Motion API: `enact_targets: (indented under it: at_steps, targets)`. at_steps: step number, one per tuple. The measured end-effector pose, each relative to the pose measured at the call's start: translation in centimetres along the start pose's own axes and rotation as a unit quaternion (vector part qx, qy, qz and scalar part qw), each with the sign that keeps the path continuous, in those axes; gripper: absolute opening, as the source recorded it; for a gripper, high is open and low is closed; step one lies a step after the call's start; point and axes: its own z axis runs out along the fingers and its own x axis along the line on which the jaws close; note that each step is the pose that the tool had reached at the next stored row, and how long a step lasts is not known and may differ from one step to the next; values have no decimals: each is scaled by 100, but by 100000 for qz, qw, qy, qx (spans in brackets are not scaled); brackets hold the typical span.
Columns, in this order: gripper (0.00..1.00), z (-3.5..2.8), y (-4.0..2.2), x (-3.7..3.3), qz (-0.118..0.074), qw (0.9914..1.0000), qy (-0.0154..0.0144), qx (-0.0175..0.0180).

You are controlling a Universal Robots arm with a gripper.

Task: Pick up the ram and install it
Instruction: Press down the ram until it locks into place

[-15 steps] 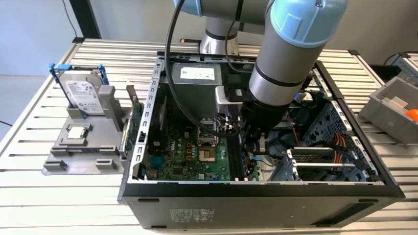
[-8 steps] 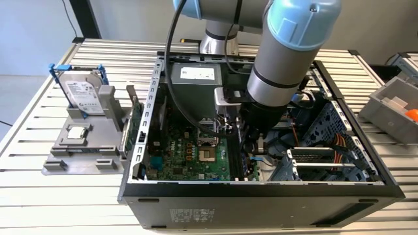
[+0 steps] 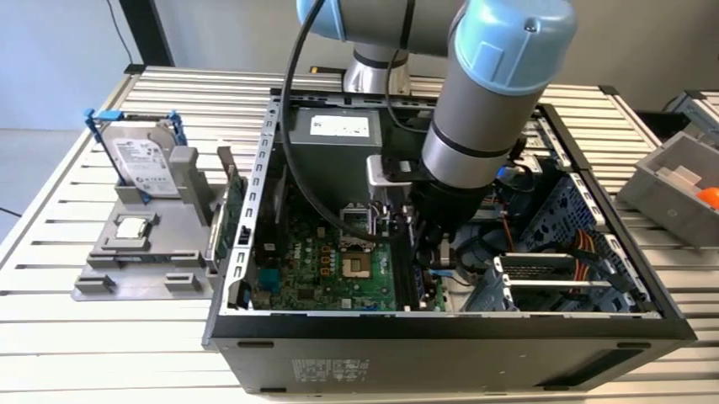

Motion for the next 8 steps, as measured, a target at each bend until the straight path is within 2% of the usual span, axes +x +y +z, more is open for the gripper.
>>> enact_targets:
  at_steps: [2, 3, 8]
  targets:
    - [0, -16, 1, -6, -2, 100000, 59, -28]
    - [0, -45, 0, -13, -7, 100000, -120, 2]
    - [0, -278, 7, -13, -2, 100000, -8, -19]
